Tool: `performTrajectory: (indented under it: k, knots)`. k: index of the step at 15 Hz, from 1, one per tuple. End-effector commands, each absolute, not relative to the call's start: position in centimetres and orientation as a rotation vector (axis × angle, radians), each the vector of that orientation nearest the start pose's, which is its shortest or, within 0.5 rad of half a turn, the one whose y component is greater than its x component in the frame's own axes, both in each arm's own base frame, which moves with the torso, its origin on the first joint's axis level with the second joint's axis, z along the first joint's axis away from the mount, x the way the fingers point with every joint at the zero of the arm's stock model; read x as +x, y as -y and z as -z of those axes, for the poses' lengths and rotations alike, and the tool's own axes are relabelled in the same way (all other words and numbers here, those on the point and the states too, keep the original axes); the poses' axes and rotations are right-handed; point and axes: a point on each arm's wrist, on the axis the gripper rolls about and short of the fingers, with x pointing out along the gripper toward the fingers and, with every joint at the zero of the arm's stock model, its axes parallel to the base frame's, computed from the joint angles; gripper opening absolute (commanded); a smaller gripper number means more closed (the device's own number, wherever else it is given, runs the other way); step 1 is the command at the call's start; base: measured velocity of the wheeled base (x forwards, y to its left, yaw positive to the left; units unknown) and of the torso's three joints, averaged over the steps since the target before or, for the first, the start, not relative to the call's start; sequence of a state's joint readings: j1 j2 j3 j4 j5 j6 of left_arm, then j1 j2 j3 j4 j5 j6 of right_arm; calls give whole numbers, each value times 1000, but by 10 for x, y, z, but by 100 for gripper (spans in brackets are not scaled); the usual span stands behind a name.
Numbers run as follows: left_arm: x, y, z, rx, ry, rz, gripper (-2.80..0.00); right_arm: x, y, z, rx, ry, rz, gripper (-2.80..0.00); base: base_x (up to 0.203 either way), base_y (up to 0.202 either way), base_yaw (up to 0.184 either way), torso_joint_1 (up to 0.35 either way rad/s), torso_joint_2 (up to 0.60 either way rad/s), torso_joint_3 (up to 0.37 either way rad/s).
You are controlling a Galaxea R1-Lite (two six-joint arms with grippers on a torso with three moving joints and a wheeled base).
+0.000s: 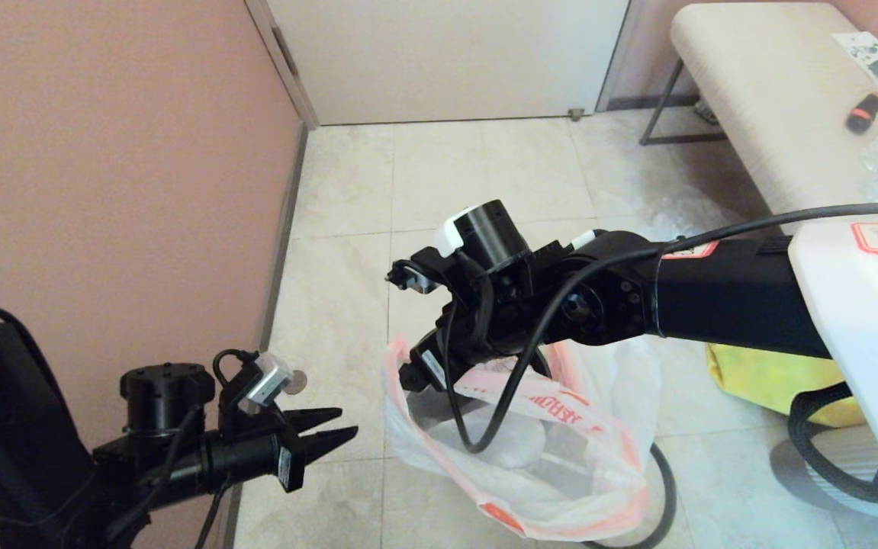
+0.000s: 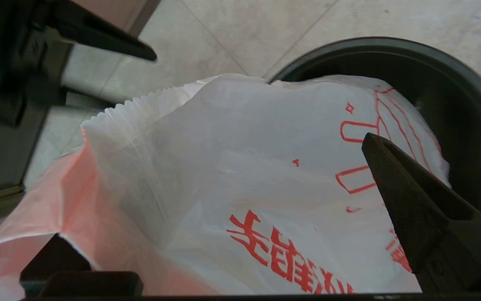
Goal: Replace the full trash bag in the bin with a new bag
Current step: Put the new garbage bag on the trash can
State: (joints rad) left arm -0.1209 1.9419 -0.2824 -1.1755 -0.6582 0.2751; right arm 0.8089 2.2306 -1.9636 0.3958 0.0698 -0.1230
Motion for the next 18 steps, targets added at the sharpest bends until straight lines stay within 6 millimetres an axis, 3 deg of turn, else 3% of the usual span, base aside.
performTrajectory:
  k: [1,4,6,10,15,18]
  knots:
    - [244,43,-39,134,-364,859,0,312,-331,-197,-362,-595,-894,0,0,0,0,0,0,0]
    - [240,43,-12,167,-342,919,0,312,-330,-197,-355,-598,-906,0,0,0,0,0,0,0]
    - [236,47,-8,235,-306,986,0,312,-329,-199,-349,-596,-916,0,0,0,0,0,0,0]
    - [248,68,-20,286,-198,1045,0,313,-323,-208,-328,-578,-936,0,0,0,0,0,0,0]
    - [261,74,-32,197,-179,1035,0,317,-323,-206,-310,-578,-967,0,0,0,0,0,0,0]
    - [255,75,-44,183,-157,1036,0,315,-318,-210,-308,-589,-960,0,0,0,0,0,0,0]
